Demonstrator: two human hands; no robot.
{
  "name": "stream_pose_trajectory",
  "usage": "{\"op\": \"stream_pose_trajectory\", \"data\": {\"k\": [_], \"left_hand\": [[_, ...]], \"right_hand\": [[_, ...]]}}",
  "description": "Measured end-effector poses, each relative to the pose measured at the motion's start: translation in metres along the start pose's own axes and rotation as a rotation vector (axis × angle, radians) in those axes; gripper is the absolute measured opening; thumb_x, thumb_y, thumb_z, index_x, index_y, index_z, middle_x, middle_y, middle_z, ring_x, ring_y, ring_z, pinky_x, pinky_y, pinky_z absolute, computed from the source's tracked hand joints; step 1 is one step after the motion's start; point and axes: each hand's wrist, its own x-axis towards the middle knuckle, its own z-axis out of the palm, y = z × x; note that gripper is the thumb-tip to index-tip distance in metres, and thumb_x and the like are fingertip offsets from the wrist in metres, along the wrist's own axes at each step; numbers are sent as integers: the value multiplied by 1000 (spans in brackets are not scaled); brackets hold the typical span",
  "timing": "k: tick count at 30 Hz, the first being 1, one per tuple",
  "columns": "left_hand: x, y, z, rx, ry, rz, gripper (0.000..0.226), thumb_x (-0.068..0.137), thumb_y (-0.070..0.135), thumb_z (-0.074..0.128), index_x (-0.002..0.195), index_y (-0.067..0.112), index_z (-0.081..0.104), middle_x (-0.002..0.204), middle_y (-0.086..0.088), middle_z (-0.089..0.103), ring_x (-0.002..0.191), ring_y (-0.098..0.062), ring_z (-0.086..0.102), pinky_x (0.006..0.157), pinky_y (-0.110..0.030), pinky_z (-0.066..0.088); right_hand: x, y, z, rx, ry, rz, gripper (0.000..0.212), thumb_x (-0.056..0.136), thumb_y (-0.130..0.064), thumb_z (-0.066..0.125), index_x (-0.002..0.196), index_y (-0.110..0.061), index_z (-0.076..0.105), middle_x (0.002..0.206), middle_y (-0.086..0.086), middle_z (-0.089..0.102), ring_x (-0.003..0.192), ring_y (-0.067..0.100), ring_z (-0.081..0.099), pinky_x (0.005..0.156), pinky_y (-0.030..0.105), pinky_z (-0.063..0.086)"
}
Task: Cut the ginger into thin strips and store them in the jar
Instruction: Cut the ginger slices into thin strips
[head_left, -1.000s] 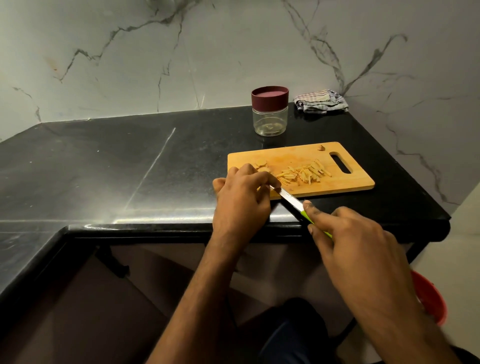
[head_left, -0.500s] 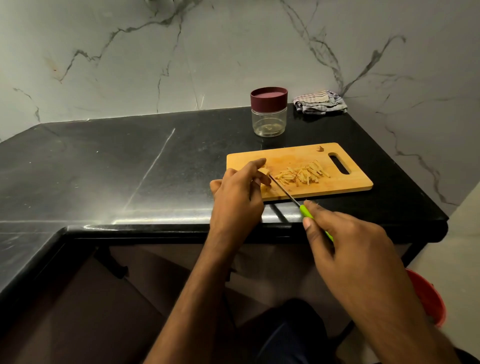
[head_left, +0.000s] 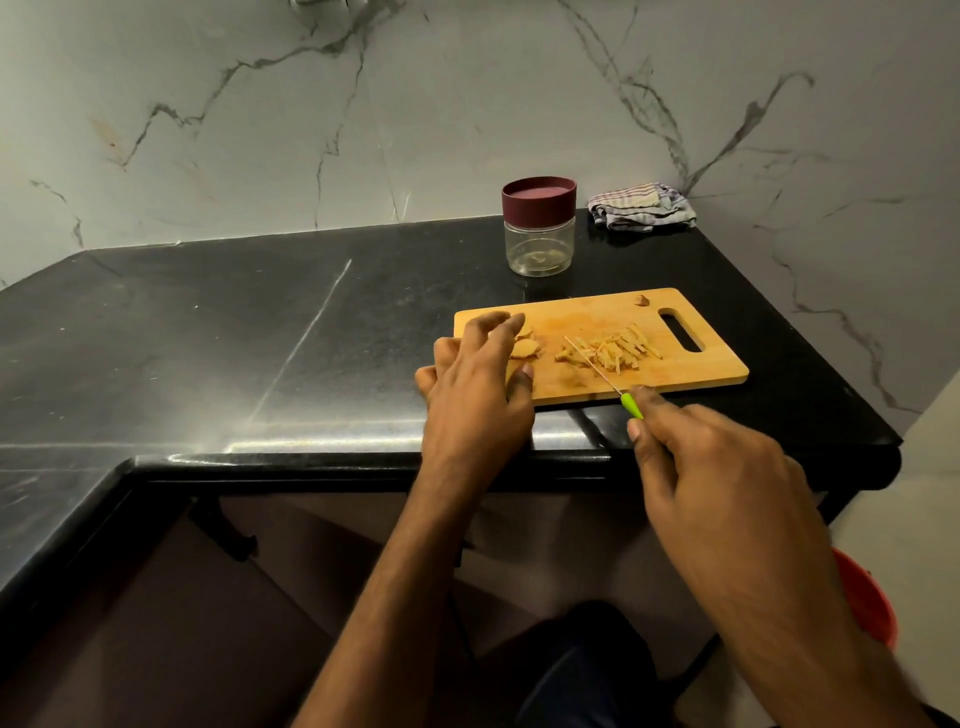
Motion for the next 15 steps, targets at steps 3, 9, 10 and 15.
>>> {"op": "stream_pose_trajectory", "data": {"k": [3, 9, 10, 15], "left_hand": [[2, 0, 2, 2, -48, 13, 66, 103, 29, 48, 157, 44, 14, 155, 16, 36, 131, -11, 27, 92, -30, 13], [3, -1, 6, -57, 26, -2, 68, 101, 31, 52, 157, 39, 14, 138, 20, 57, 129, -10, 34, 92, -31, 14], [2, -1, 7, -73, 48, -5, 66, 100, 31, 54, 155, 38, 20, 134, 19, 59, 129, -10, 35, 94, -31, 14], [0, -3, 7, -154, 139, -17, 52, 97, 25, 62, 142, 33, 39, 109, 17, 61, 110, -5, 44, 97, -33, 22]], "right_hand": [[2, 0, -1, -12, -16, 5, 44, 95, -41, 37, 137, -31, 48, 80, -10, 49, 67, 6, 46, 49, 18, 25], [1, -4, 0, -7, -28, 2, 44, 95, -42, 39, 136, -31, 50, 78, -12, 46, 65, 4, 42, 50, 13, 20], [1, -4, 0, -14, -38, 1, 44, 95, -42, 38, 137, -32, 49, 78, -11, 48, 66, 4, 43, 50, 13, 21], [0, -4, -2, 5, -55, 4, 42, 95, -41, 41, 136, -34, 49, 77, -11, 49, 65, 4, 45, 49, 15, 24]]}}
